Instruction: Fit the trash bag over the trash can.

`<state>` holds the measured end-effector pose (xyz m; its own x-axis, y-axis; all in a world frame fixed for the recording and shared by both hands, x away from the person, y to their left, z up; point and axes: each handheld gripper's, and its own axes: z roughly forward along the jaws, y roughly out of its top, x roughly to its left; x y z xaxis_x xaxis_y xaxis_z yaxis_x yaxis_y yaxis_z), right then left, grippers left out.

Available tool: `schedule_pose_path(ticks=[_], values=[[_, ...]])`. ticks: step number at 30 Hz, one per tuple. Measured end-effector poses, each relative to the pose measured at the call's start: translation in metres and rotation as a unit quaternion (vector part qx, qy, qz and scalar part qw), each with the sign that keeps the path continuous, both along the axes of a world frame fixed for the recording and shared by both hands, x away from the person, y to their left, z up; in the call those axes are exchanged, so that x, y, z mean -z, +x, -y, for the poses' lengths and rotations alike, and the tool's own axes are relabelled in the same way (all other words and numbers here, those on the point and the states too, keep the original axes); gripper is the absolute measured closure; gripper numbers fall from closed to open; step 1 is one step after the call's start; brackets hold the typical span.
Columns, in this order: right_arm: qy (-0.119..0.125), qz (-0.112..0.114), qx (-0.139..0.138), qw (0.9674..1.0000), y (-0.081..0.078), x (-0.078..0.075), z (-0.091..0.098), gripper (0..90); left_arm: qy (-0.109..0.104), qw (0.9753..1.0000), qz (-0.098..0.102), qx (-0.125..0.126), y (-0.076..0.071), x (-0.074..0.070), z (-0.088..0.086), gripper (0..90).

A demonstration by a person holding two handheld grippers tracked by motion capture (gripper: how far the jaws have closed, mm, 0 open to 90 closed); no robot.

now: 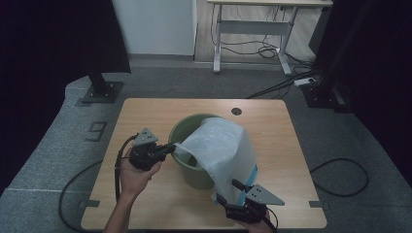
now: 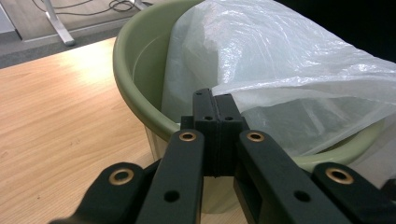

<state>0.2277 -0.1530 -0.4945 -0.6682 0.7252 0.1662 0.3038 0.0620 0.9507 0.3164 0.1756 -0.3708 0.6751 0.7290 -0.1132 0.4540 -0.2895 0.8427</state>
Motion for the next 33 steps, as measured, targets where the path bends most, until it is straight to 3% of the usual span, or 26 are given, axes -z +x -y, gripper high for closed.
schedule_pose_path(ticks=[5,7,13,17,21,26,30,33], values=[[-0.002,0.003,0.019,0.9998,0.005,0.001,-0.003,29.1,-0.001,1.0,-0.002,0.002,0.001,0.001,0.001,89.8],[-0.006,0.005,0.023,0.9997,0.008,0.0,-0.005,36.1,0.0,1.0,-0.003,0.003,0.001,0.002,0.002,89.8],[0.005,0.004,0.035,0.9994,0.014,0.002,-0.003,70.0,-0.007,0.9999,-0.003,0.008,0.0,0.002,0.001,89.6],[0.003,0.011,0.065,0.9978,0.017,-0.003,0.003,84.6,-0.01,0.9999,0.004,0.012,-0.004,-0.001,0.0,89.4],[0.009,0.043,0.1,0.994,0.018,-0.019,0.011,88.6,-0.008,0.9999,0.007,0.013,-0.004,-0.003,0.0,89.4],[0.024,0.088,0.111,0.9896,0.015,-0.049,0.02,88.8,-0.012,0.9997,0.007,0.019,-0.004,-0.003,-0.001,85.7],[0.022,0.113,0.112,0.987,0.015,-0.064,0.024,88.8,-0.018,0.9993,0.02,0.025,-0.01,-0.009,0.004,61.2],[0.016,0.12,0.109,0.9866,0.014,-0.068,0.024,88.8,-0.027,0.9987,0.034,0.027,-0.016,-0.02,0.007,52.5]])
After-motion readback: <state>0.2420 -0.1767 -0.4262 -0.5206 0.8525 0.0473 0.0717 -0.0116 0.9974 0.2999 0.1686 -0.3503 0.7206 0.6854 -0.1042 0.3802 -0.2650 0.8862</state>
